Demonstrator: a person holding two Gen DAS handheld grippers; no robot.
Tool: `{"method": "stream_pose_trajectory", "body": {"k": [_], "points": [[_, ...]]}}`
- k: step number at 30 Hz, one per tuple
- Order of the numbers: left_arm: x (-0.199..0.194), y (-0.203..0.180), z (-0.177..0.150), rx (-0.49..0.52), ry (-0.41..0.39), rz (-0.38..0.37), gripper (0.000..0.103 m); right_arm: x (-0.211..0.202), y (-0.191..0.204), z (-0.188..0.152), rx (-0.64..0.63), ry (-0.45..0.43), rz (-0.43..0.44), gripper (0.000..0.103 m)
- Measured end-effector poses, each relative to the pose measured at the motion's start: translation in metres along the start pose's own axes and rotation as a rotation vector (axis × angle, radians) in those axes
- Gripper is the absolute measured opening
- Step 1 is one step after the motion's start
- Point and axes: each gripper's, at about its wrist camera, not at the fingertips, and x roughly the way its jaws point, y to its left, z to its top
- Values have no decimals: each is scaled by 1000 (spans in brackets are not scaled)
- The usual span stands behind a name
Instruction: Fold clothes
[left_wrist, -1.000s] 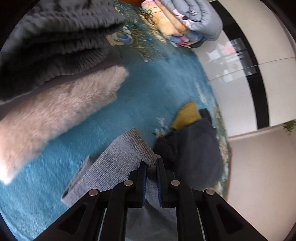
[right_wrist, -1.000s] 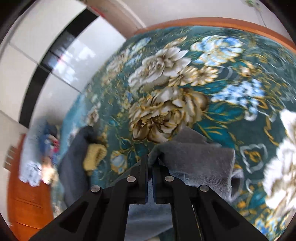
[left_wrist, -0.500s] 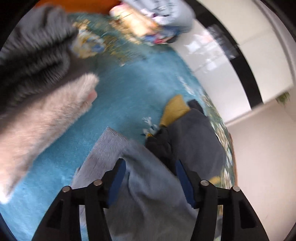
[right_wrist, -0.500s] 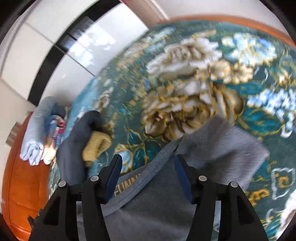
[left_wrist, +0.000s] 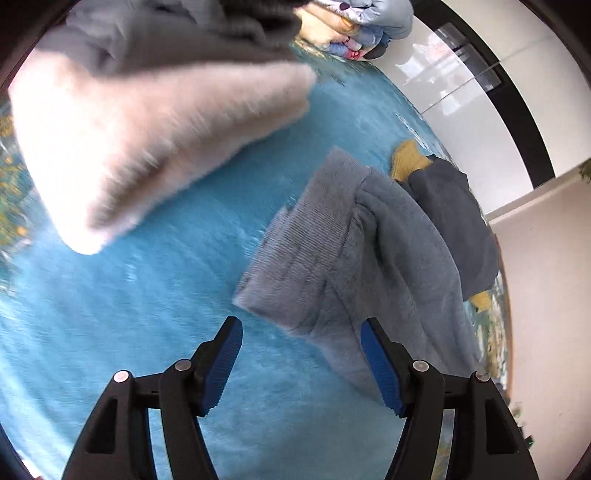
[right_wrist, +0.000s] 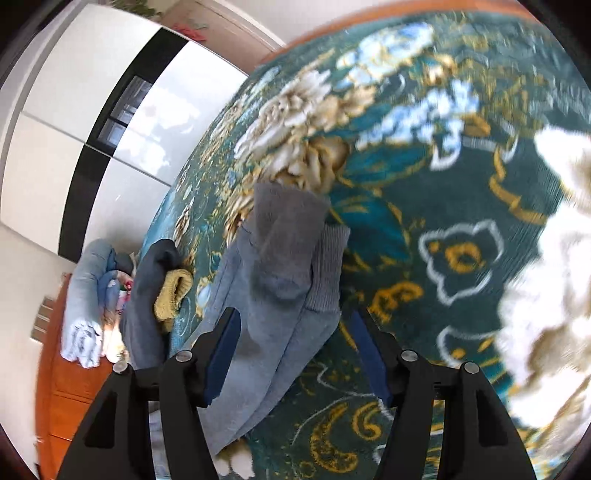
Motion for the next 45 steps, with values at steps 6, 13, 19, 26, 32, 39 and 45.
{"method": "stream_pose_trajectory", "body": {"k": [6,13,19,26,32,39,45], "points": [[24,-5,14,-111,22,-84,71,19,5,-1,23,6,5,64],[38,-20,36,-145,-44,-72,69,31,-1,7,74,-52,2,66],[50,-34,49,-139,-96,12,50,34,-12,12,141,-86,28,66],[31,-67,68,-35,-148,11,13,41,13,17,82,-78,-23,17],[-64,-82,75,111,-274,-244,12,-30,66,25,-107,-216,190,15],[-38,25,32,14,-47,-177,14,-61,3,-11,-124,-155,159,16],[-30,55,19,-72,27,-195,14,-31,-60,-39,18,-44,59,16]]}}
